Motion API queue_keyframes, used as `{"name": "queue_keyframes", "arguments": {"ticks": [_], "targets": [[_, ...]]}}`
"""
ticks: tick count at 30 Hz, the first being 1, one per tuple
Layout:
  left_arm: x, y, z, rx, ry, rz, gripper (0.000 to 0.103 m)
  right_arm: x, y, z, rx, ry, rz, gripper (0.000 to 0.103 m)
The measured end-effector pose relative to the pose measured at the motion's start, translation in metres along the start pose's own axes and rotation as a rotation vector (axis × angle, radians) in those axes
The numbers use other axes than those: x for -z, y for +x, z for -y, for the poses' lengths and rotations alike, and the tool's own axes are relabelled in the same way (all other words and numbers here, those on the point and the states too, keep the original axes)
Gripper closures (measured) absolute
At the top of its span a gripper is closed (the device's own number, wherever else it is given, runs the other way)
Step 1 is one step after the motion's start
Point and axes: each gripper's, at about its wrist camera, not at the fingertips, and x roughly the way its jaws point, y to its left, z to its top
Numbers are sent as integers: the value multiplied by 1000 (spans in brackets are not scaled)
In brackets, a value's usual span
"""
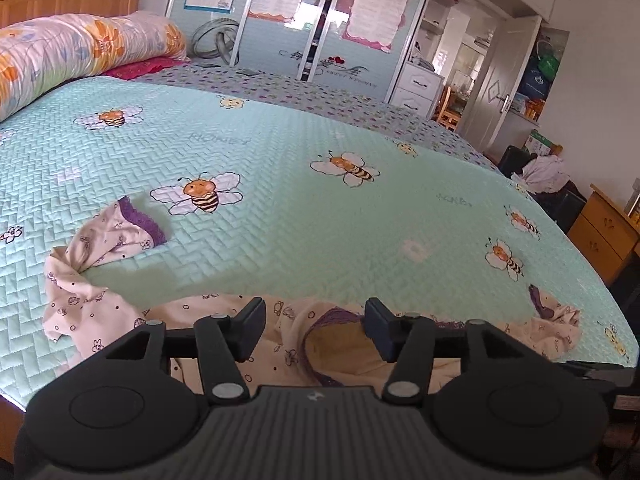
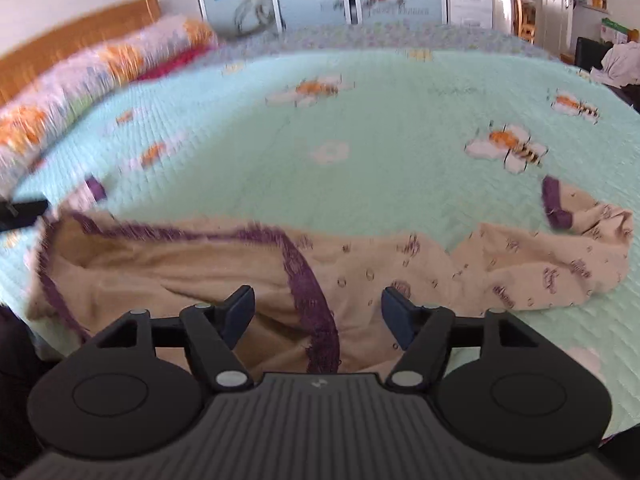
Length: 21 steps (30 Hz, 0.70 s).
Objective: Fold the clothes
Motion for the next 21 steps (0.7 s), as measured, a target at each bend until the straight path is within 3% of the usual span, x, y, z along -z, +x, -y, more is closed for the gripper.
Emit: {"name": "queue_keyframes", "arguments": {"ticks": [1, 4, 7, 11, 21], "targets": [[1, 5, 3, -3, 20, -19, 45, 1, 9, 2, 17, 13, -36, 79], [6, 23, 11, -24, 71, -62, 47, 3, -5, 19, -11, 99, 19, 96], [10, 37, 13, -41, 86, -94, 48, 0, -26, 32, -1, 144, 103, 101], [18, 46, 14, -59, 112, -142, 50, 3, -29, 40, 12, 155, 108, 101], [16, 32, 2, -135, 109, -105, 51, -10, -54, 38, 0, 174, 257, 101]]}}
